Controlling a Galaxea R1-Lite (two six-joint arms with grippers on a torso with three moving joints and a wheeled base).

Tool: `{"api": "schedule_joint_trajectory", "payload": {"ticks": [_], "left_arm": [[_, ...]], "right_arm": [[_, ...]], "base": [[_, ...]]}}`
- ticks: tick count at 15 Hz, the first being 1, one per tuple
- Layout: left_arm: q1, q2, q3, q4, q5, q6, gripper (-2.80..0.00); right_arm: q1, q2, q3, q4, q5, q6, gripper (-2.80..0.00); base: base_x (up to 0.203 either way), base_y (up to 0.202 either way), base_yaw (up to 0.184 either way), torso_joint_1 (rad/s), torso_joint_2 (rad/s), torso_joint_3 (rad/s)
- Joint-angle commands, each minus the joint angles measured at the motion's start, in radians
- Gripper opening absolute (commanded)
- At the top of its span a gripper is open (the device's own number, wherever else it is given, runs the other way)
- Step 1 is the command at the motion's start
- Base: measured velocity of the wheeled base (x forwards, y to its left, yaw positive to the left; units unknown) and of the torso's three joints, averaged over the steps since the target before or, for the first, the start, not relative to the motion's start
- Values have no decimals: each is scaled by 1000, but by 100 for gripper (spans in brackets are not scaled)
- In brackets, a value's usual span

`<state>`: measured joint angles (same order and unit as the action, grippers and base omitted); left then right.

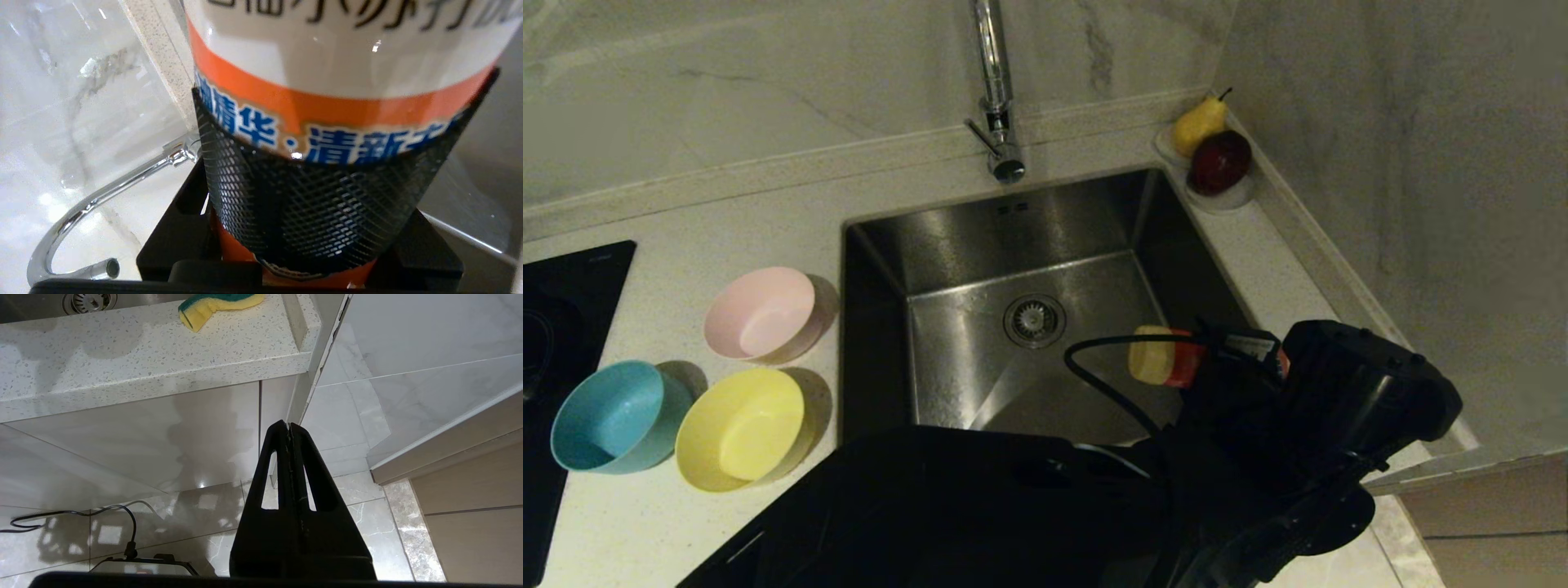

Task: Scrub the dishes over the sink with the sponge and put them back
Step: Squeeze it onto the sponge

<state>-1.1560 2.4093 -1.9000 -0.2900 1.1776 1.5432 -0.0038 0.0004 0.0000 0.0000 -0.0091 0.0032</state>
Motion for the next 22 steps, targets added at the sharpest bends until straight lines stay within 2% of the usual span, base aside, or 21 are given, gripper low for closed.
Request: {"api": "schedule_joint_trajectory", "payload": {"ticks": [1,22], "left_arm": [[-5,-10,14,-1,7,8,-280],[-4,4,19,-6,8,3,-280]], "right_arm": [[0,1,0,0,0,0,-280],[-1,1,0,0,0,0,-280]], "base": [[0,0,0,0,0,0],[0,0,0,0,0,0]]}}
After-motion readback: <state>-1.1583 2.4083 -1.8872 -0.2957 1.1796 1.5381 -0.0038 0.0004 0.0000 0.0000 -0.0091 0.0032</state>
